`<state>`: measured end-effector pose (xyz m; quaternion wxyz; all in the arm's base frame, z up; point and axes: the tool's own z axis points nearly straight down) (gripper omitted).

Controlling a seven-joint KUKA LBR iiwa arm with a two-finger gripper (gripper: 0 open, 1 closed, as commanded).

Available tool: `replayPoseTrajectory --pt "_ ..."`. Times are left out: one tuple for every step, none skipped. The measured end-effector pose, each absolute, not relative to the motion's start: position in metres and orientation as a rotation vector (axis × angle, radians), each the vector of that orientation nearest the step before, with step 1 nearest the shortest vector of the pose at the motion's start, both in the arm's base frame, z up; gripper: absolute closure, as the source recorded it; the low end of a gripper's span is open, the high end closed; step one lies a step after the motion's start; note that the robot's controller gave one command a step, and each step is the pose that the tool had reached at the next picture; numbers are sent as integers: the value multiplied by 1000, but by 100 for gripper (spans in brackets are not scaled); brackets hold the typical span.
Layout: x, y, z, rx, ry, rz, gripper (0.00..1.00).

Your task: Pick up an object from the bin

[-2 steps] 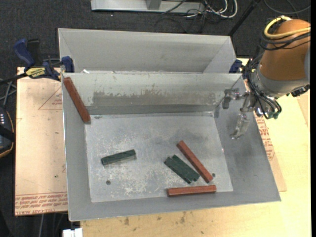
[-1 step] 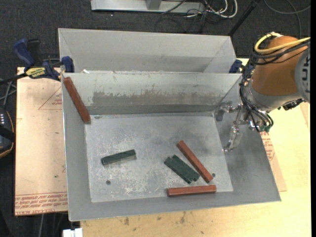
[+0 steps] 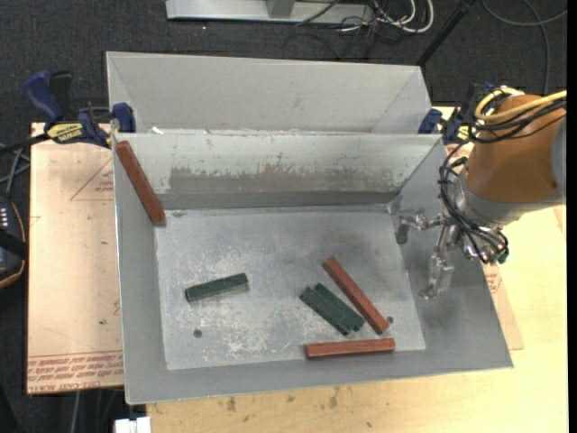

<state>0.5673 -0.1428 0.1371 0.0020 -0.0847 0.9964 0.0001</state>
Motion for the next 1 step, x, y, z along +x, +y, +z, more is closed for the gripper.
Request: replayPoseTrajectory --pt "539 -125 104 -211 3132 1 0"
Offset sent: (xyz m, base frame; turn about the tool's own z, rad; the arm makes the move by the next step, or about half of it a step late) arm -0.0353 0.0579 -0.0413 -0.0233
